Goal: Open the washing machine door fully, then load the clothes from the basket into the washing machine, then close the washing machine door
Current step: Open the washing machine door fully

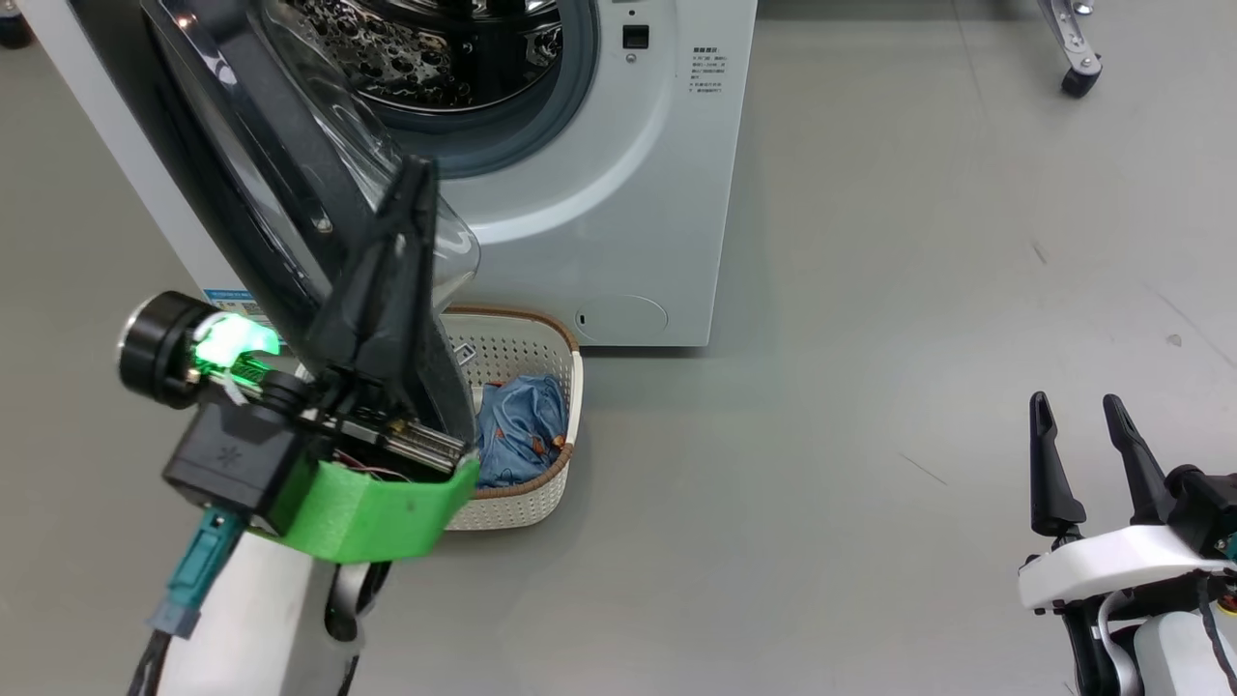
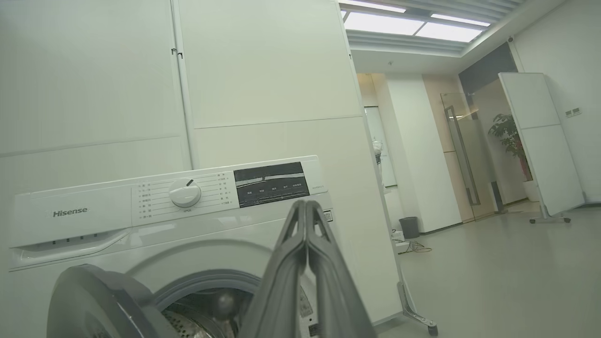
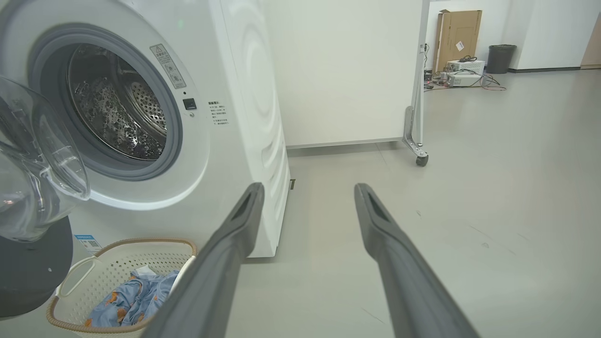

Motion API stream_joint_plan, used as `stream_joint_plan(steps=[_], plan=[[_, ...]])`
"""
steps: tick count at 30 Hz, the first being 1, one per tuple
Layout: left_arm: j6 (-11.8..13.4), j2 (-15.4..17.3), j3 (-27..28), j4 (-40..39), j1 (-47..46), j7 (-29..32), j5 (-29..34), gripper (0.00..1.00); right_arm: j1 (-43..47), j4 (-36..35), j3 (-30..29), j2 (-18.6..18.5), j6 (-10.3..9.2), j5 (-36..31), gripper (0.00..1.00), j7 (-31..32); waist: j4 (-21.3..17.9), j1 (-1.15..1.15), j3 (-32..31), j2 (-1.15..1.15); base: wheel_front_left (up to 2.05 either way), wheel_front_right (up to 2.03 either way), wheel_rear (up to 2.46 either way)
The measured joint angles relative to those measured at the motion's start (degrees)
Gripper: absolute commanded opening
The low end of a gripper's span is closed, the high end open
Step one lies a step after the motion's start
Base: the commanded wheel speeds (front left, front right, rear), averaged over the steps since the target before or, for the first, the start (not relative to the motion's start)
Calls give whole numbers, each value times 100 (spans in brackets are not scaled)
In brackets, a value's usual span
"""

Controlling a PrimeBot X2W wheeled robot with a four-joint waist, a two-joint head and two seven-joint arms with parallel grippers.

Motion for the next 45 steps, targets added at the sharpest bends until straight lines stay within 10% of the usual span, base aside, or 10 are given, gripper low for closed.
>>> stream_joint_plan(steps=[18,45], plan=[[0,-166,-1626,692,497,2,-389,0,1,34,-70,54,51,-70,100,0,-203,0,-26,0,0,0,0],[0,-237,-1415,2005,766,8,-877,0,-1,78,-71,48,126,-134,100,0,-387,0,266,0,0,0,0]])
